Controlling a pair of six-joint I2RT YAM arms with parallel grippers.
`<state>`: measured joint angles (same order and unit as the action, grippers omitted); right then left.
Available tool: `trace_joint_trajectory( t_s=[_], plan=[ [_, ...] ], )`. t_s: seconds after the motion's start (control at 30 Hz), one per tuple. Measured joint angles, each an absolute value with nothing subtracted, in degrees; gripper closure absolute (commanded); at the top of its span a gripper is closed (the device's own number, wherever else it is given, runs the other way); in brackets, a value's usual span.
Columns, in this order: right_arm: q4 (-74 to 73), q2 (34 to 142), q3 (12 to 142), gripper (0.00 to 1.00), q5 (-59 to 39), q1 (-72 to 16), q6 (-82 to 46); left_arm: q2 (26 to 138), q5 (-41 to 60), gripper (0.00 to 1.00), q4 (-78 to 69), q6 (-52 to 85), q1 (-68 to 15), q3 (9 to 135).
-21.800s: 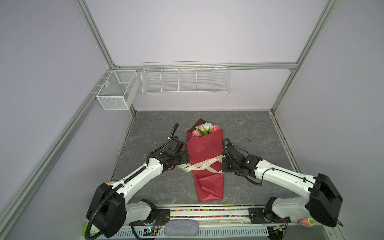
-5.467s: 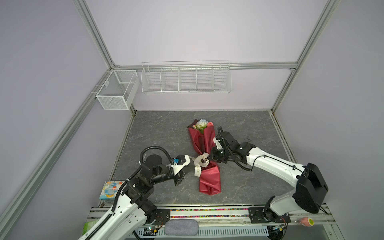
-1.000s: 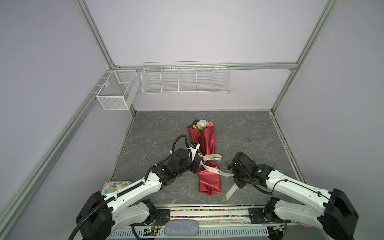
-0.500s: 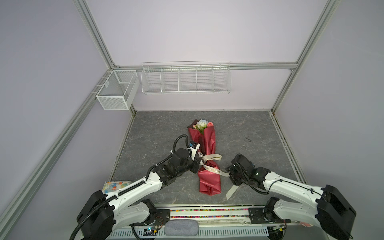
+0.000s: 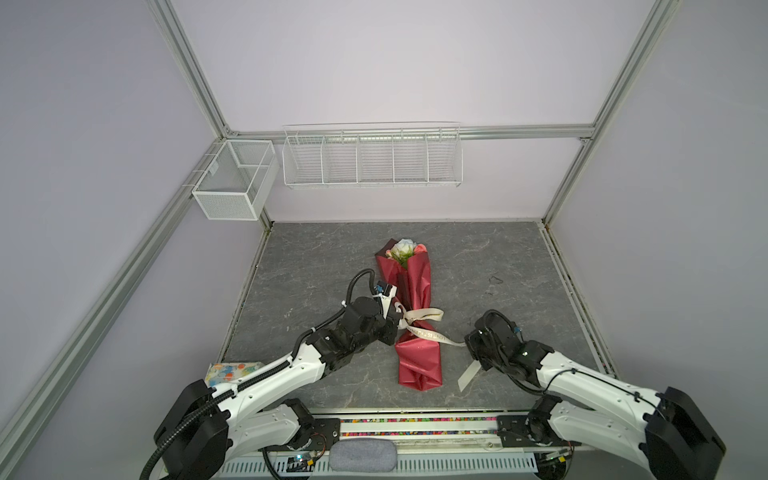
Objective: Tie the bouquet of fake flowers
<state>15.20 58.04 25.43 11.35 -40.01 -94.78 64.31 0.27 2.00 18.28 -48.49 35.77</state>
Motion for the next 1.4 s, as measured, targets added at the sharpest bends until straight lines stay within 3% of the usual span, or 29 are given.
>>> trace_joint_trajectory(
  t_s=[0.53,0.9,1.0,1.1,1.27,1.3,1.4],
  plan=[
    [34.5,61.6,40.2,0.94,14.7,-37.6,-63.2,63.6,-5.5,1.00,3.3,28.9,-47.6,28.5],
    [40.0,66.4,45.2,0.94,15.9,-37.1,-56.4,63.4,-6.0,1.00,2.0,32.3,-47.6,23.4],
    [39.4,66.9,46.5,0.94,14.9,-37.1,-54.6,63.9,-4.7,0.92,2.0,32.7,-47.6,23.0],
    [39.2,67.4,46.7,0.94,14.0,-37.1,-53.5,62.7,-3.8,1.00,2.9,32.5,-47.6,23.0],
    [39.3,67.4,46.7,0.94,14.2,-37.1,-53.1,56.2,-4.7,1.00,3.7,32.6,-47.6,21.1],
    [39.4,67.3,46.7,0.94,14.3,-37.1,-53.1,54.6,-5.0,0.91,3.3,32.8,-47.6,19.9],
    [40.5,67.1,47.1,0.94,14.9,-37.1,-52.9,51.3,-5.2,0.85,2.8,33.8,-47.6,16.8]
  ],
)
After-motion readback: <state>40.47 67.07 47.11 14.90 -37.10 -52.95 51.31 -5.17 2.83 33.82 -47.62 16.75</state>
